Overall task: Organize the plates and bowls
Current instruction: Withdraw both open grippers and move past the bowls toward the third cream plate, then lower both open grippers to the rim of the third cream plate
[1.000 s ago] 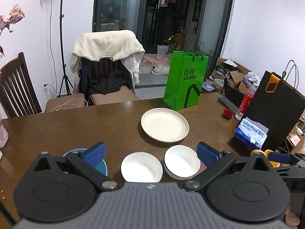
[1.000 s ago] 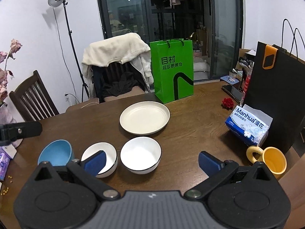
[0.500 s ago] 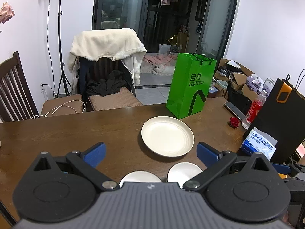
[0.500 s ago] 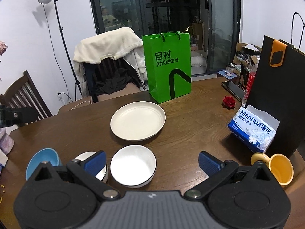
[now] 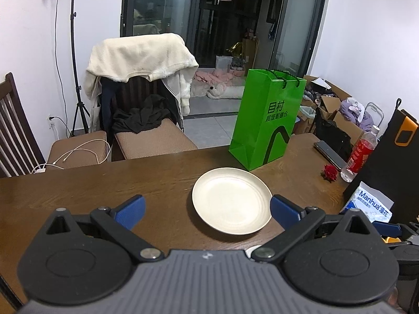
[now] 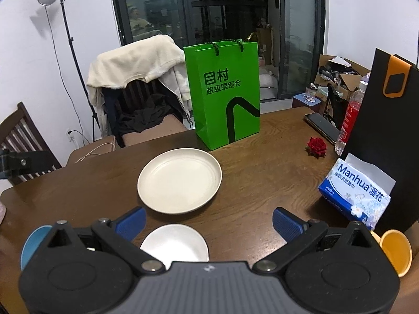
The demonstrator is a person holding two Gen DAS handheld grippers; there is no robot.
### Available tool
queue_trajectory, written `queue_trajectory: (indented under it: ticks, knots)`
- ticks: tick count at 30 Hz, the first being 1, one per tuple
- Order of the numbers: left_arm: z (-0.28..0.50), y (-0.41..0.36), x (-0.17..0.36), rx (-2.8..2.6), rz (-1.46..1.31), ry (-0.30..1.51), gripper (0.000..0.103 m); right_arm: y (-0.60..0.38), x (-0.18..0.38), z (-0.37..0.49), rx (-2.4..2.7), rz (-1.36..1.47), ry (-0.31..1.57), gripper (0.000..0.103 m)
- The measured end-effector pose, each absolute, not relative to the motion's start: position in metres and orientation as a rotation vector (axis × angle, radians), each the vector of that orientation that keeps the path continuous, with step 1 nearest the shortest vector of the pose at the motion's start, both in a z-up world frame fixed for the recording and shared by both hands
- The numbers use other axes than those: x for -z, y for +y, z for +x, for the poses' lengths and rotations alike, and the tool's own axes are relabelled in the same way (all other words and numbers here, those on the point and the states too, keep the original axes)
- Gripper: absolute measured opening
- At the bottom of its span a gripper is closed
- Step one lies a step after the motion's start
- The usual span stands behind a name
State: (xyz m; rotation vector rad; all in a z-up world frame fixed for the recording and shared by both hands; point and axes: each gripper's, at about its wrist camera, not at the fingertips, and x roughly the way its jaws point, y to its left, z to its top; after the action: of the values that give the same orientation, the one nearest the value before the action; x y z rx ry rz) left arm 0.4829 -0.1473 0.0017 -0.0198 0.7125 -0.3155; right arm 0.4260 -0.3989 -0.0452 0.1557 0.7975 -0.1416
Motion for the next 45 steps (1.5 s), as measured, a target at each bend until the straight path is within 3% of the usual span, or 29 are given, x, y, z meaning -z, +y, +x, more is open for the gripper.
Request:
queue_trajectory:
  ticks: [45]
  knots:
    - [0.629, -0.165, 0.097, 0.265, -0.018, 0.881, 0.103, -0.415, 0.127, 0.565, 0.235, 0.095, 0.926, 0.103]
